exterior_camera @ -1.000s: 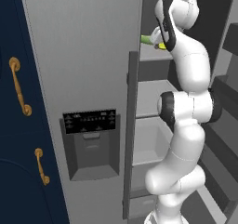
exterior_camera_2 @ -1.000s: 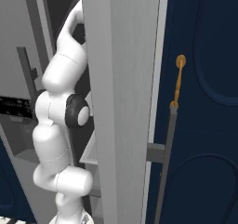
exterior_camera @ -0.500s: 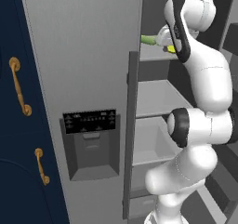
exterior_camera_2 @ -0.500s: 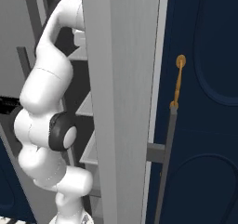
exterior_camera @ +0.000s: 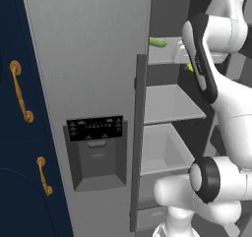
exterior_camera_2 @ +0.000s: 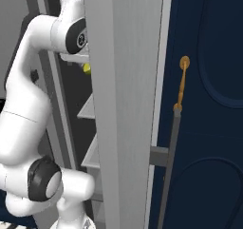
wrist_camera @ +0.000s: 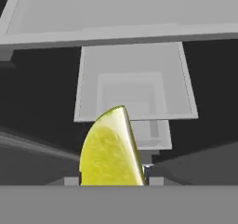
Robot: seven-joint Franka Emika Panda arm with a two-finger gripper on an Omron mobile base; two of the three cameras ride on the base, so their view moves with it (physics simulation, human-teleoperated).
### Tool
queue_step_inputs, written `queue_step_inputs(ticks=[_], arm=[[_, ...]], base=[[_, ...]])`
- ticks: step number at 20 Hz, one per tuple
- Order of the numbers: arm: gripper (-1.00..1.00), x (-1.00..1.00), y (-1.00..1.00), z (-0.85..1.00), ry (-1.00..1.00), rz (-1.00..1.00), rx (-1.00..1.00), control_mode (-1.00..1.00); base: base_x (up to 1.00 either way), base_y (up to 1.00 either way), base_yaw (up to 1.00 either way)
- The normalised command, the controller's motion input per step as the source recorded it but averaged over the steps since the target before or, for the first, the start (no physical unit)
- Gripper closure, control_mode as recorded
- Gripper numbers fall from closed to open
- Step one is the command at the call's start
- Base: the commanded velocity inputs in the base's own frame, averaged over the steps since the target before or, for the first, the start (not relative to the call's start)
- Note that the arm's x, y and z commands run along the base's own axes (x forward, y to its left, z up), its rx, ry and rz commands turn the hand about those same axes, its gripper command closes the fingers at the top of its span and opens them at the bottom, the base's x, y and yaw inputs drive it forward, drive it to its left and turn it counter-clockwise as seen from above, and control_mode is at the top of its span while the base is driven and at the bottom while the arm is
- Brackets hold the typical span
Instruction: Grab a lemon wedge from the fridge and one ice cube from the ice bowl, and put them in the glass of lemonade.
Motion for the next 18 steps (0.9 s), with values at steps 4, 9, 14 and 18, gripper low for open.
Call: queue_step_inputs(ticks=[4, 9, 14, 18], arm=[[1.00, -1.00, 0.07, -0.49, 0.06, -0.24, 0.00, -1.00], [1.00, -1.00, 0.14, -0.62, 0.09, -0.19, 0.00, -1.00], [1.00, -1.00, 0.20, -0.25, -0.01, -0.09, 0.00, -1.00], [1.00, -1.00, 0.04, -0.08, 0.00, 0.00, 0.00, -1.00]], base=[[0.00, 0.00, 0.00], [0.00, 0.00, 0.00], [0.00, 0.00, 0.00], [0.00, 0.00, 0.00]])
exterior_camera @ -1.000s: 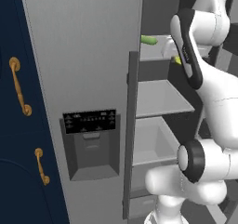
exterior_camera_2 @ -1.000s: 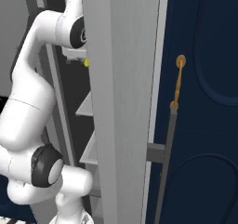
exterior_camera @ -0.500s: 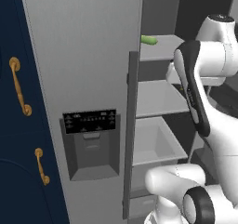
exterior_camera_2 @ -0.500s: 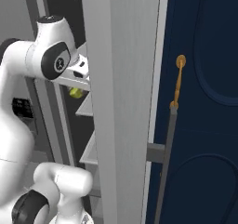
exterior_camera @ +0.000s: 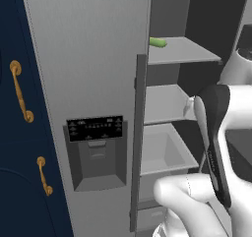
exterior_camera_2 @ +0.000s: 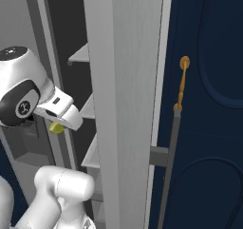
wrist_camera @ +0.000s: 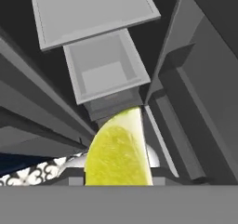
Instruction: Grab a lemon wedge from the fridge and one ice cube from the ice bowl, and put them in the glass of lemonade.
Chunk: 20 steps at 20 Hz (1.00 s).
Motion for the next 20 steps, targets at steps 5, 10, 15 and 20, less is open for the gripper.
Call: queue_step_inputs(ticks=[5, 10, 15, 20], arm=[[1.00, -0.40, 0.00, 0.00, 0.00, 0.01, 0.00, -1.00], [1.00, -0.08, 0.00, 0.00, 0.00, 0.00, 0.00, -1.00], [1.00, 0.00, 0.00, 0.00, 0.00, 0.00, 0.00, 1.00], [1.00, 0.00, 0.00, 0.00, 0.00, 0.00, 0.00, 1.00]], base=[[0.00, 0.00, 0.00], [0.00, 0.00, 0.00], [-0.95, 0.65, 0.18], [-0.71, 1.00, 0.48]])
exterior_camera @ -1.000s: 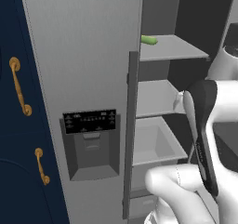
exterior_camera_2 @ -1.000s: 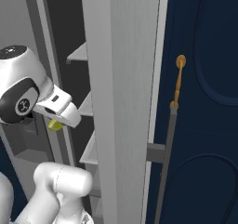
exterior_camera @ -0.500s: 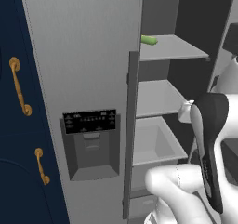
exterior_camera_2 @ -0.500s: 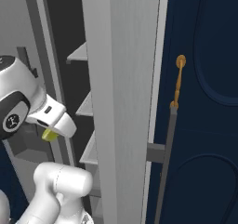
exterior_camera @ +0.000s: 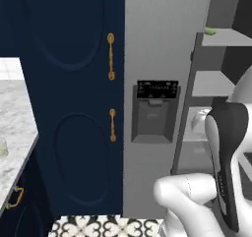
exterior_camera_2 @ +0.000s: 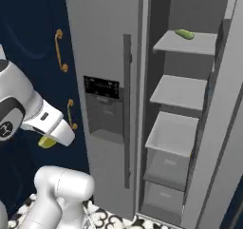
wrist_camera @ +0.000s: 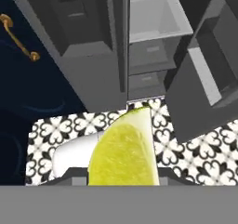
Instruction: Grab a lemon wedge from the fridge and one ice cube from the ice bowl, and put them in the glass of lemonade.
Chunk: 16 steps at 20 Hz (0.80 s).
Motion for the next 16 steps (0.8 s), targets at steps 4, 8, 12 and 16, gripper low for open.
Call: queue_step_inputs(ticks=[4, 8, 12, 16], arm=[[1.00, 0.00, 0.00, 0.00, 0.00, 0.00, 0.00, 1.00], [1.00, 0.00, 0.00, 0.00, 0.00, 0.00, 0.00, 1.00], [1.00, 0.00, 0.00, 0.00, 0.00, 0.00, 0.00, 1.00], [1.00, 0.00, 0.00, 0.00, 0.00, 0.00, 0.00, 1.00]], base=[[-0.23, 1.00, 0.70], [0.30, 0.81, 0.69], [0.96, 0.13, 0.51], [0.60, -0.14, 0.39]])
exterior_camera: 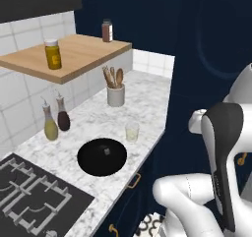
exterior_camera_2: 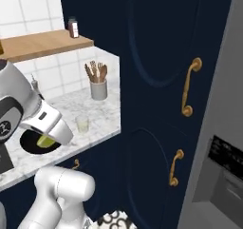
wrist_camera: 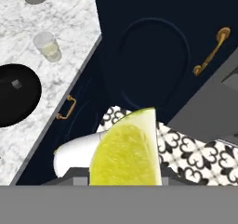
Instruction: Grab a lemon wedge from the fridge and one ice cube from the ice bowl, and put them in the glass of lemonade.
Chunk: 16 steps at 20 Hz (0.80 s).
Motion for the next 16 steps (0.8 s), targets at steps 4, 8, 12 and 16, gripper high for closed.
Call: queue_step_inputs(ticks=[4, 8, 12, 16], arm=[[1.00, 0.00, 0.00, 0.00, 0.00, 0.00, 0.00, 1.00], [1.00, 0.00, 0.00, 0.00, 0.00, 0.00, 0.00, 1.00], [1.00, 0.00, 0.00, 0.00, 0.00, 0.00, 0.00, 1.00], [1.00, 0.00, 0.00, 0.00, 0.00, 0.00, 0.00, 1.00]], base=[[0.00, -0.03, 0.42], [0.11, 0.03, 0.34], [0.95, 0.37, 0.05], [0.45, 0.15, 0.01]])
